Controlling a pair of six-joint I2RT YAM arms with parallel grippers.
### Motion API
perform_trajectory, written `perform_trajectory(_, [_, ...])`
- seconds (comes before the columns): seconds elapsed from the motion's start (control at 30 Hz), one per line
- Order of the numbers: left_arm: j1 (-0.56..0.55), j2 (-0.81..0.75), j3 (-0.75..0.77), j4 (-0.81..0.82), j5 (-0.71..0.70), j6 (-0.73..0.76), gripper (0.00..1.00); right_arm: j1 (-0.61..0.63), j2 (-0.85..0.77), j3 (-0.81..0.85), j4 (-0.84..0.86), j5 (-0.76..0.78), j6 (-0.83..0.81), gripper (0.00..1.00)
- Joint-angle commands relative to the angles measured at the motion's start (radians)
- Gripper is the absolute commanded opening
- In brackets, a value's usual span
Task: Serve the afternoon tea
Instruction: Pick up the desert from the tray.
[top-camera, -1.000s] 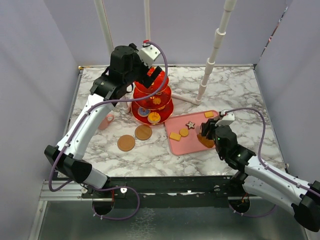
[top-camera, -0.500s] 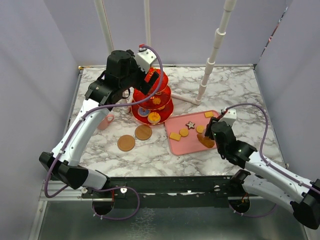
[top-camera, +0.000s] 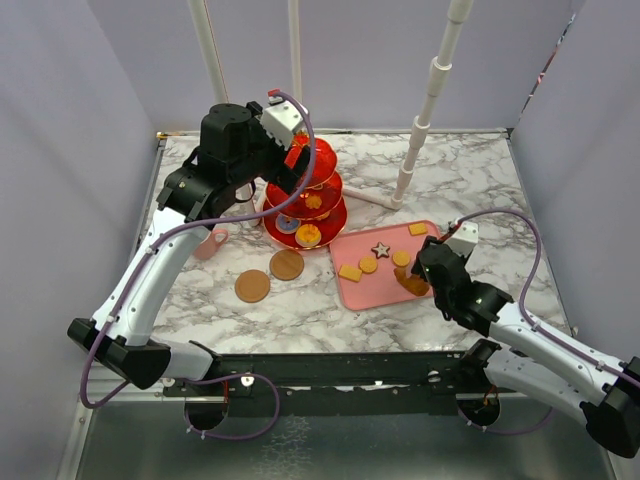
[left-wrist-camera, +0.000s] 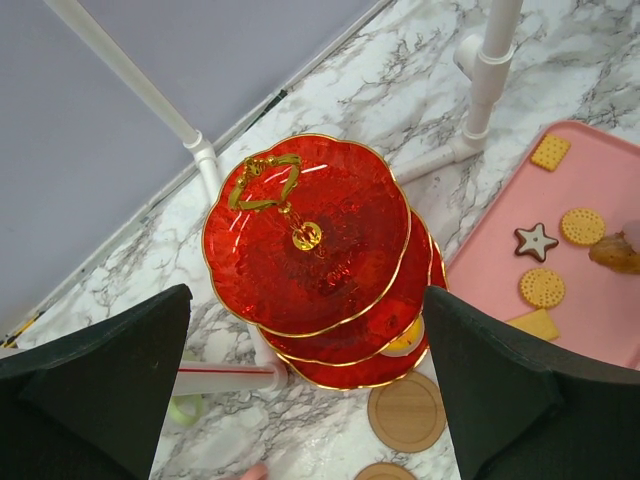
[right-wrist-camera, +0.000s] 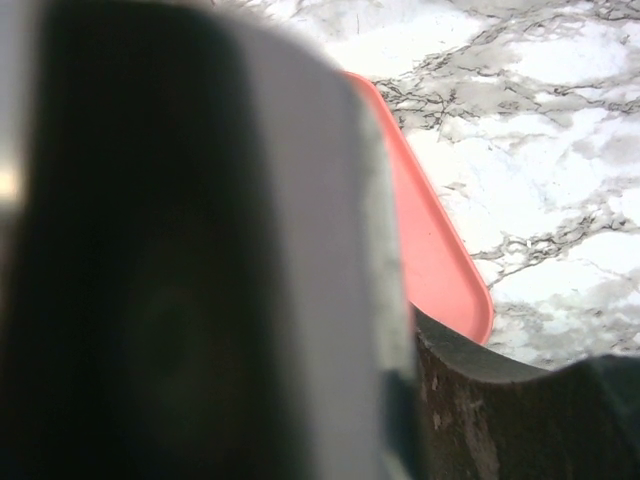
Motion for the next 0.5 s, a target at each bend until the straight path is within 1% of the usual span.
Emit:
perform_trajectory(0.0, [-0.001, -0.017, 0.031, -0.014, 0.036, -0.019, 0.99, -0.001, -0.004, -0.002, -0.044, 0.039, 0.081, 0.59])
perform_trajectory(0.2, [-0.001, -0.009, 0.061, -0.017, 0.039, -0.02, 0.99, -0.001, -0.03, -0.026, -0.042, 0.038, 0.1, 0.62])
perform_trajectory(0.47, [-0.001, 0.003, 0.107, -0.019, 0.032, -0.018, 0.99, -0.001, -0.036, -0.034, -0.038, -0.03, 0.088, 0.66])
